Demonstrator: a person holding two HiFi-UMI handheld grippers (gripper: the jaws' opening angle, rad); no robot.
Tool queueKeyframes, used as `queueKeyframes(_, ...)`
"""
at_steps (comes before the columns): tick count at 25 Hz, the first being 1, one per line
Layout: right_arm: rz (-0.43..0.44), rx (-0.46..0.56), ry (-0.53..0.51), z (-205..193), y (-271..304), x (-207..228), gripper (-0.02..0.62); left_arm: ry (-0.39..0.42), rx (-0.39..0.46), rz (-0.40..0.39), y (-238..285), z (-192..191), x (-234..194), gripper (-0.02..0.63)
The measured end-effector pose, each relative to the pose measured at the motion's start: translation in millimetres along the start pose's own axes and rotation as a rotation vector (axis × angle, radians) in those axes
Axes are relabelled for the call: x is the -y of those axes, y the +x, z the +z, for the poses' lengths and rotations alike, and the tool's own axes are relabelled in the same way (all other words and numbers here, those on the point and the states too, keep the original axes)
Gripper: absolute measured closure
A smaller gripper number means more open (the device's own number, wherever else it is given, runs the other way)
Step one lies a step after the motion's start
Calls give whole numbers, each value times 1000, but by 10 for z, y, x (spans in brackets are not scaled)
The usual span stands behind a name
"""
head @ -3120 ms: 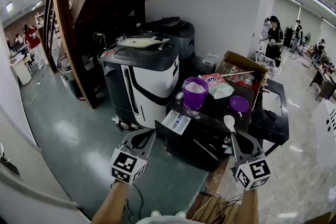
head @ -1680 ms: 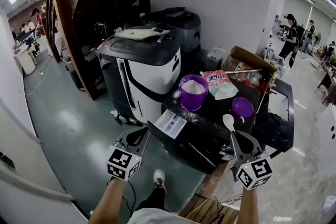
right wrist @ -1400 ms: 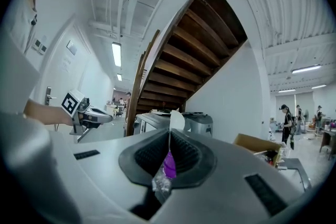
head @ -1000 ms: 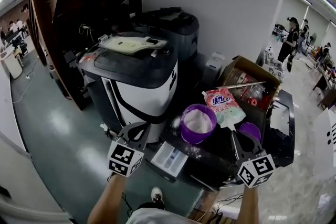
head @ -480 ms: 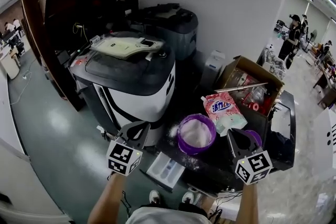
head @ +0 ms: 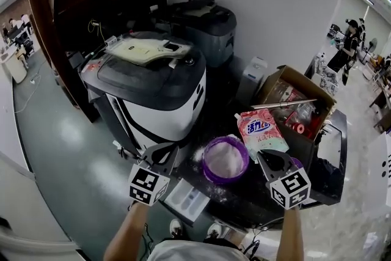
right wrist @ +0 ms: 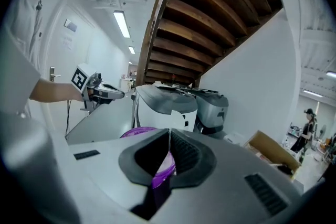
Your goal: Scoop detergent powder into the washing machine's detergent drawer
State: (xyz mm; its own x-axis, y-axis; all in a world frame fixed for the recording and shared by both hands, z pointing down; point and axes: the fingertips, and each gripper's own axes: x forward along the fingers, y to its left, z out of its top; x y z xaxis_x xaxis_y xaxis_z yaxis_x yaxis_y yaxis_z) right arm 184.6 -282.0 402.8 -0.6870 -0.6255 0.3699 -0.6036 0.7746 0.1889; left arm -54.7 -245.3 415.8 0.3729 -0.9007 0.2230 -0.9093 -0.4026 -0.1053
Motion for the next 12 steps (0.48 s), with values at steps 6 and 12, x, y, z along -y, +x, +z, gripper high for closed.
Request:
queueKeyframes(6,98,-86,-49,-139,315,-93,591,7,-29,-20,115,-71,51,597)
queueKeyframes(12,178,-171,-113,-275,555,-198,591,4,-47,-29,171,-127,36,597)
